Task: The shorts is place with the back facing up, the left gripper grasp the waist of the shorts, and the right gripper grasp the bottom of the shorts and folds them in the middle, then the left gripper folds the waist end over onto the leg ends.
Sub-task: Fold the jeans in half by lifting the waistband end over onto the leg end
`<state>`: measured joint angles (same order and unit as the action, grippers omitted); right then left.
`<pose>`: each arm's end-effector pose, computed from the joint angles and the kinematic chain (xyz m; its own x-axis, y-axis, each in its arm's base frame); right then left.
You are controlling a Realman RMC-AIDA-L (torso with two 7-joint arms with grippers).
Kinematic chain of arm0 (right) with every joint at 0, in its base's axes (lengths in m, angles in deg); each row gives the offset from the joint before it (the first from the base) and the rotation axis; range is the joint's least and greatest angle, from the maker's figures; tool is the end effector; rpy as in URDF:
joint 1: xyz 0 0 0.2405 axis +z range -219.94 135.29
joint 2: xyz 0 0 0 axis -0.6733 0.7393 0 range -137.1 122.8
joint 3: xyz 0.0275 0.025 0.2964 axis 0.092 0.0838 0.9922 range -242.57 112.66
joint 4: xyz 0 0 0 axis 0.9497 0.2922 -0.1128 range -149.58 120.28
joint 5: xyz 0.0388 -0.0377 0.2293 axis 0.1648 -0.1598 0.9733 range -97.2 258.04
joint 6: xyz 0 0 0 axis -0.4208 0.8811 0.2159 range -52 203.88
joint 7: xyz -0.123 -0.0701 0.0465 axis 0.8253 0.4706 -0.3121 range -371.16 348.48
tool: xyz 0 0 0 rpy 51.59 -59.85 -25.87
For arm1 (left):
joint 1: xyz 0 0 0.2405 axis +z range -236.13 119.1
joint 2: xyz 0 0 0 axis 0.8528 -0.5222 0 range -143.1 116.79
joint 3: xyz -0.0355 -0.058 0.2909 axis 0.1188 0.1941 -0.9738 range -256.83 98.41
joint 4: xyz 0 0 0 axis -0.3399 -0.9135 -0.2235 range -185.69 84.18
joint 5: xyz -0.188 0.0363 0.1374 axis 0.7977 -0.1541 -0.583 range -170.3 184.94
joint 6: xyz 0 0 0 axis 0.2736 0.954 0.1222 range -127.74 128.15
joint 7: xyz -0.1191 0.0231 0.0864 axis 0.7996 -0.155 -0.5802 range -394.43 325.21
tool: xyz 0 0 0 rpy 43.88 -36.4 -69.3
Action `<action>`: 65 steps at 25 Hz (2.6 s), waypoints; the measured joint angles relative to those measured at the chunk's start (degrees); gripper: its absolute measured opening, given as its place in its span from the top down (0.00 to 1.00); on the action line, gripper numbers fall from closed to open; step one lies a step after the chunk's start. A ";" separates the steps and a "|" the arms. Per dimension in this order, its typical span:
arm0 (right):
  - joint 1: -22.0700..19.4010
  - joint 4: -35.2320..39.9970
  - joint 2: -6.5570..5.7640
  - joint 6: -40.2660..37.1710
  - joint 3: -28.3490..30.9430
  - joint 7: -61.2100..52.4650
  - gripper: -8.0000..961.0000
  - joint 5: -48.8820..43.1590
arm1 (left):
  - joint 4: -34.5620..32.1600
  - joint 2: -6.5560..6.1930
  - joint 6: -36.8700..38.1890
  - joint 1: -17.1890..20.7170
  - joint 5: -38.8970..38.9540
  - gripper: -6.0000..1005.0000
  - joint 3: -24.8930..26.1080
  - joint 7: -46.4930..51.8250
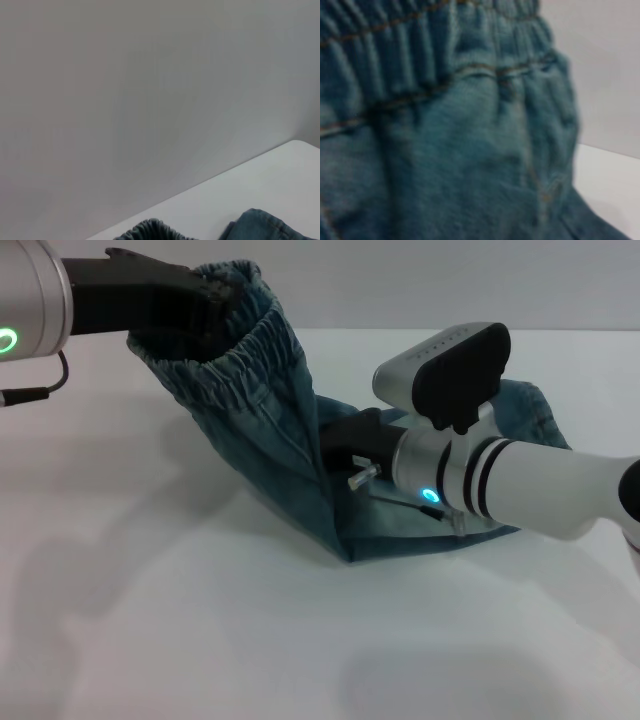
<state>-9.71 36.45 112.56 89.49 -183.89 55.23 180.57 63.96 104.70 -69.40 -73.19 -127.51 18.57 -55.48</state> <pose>0.1841 0.4097 -0.1758 0.7780 -0.4338 -0.4544 -0.6150 -0.6735 -0.4101 -0.1240 0.3560 0.0647 0.8104 0.3990 0.4290 0.5842 -0.6055 -0.5405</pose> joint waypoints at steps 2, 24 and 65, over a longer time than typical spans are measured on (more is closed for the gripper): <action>-0.88 0.03 -0.14 -0.96 0.49 0.11 0.98 0.02 | -0.09 0.03 0.01 0.11 0.14 0.92 0.15 -0.25; -1.85 -1.28 -0.24 -0.79 2.79 0.09 0.97 2.31 | -0.39 0.15 1.70 -1.39 3.29 0.91 -0.03 -1.73; -5.10 -0.45 -0.82 -6.04 9.41 1.83 0.97 2.84 | -2.71 0.18 5.54 -1.72 4.39 0.89 -2.17 -2.60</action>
<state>-14.82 36.00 111.73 83.45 -174.47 57.06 183.41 61.26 104.88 -63.86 -74.90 -123.12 16.40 -58.08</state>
